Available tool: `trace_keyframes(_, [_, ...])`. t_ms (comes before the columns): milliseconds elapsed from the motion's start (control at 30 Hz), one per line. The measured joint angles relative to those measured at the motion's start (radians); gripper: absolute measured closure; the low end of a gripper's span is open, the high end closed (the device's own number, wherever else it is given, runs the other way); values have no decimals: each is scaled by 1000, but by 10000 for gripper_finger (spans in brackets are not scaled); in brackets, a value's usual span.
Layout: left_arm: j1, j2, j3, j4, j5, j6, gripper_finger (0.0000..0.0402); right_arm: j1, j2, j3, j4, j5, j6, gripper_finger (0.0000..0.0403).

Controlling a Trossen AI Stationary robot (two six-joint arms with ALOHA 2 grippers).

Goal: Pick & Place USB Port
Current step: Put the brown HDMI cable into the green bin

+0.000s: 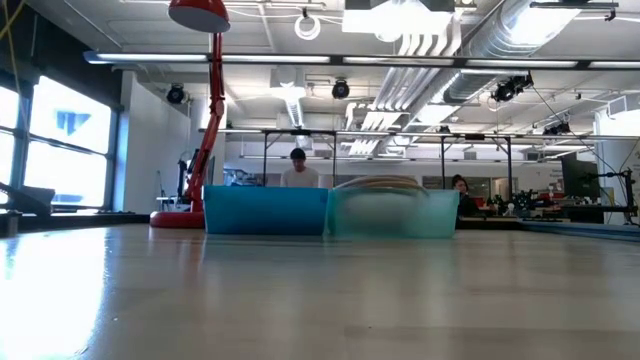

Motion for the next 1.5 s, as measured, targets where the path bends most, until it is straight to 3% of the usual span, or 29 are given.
trace_keyframes(233, [-9,0,0,-4,1,9,374,-8,1,0,-22,-19,23,207])
trace_keyframes(400, [0,0,0,-9,29,10,374,-30,18,0,-18,-16,90,187])
trace_keyframes(767, [26,11,2,-19,92,19,374,-95,133,-1,15,-109,134,185])
trace_keyframes(1333, [25,11,2,-34,103,26,374,-95,136,-2,45,-128,162,189])
trace_keyframes(1500, [31,15,2,-32,104,26,374,-121,136,-2,44,-196,223,190])
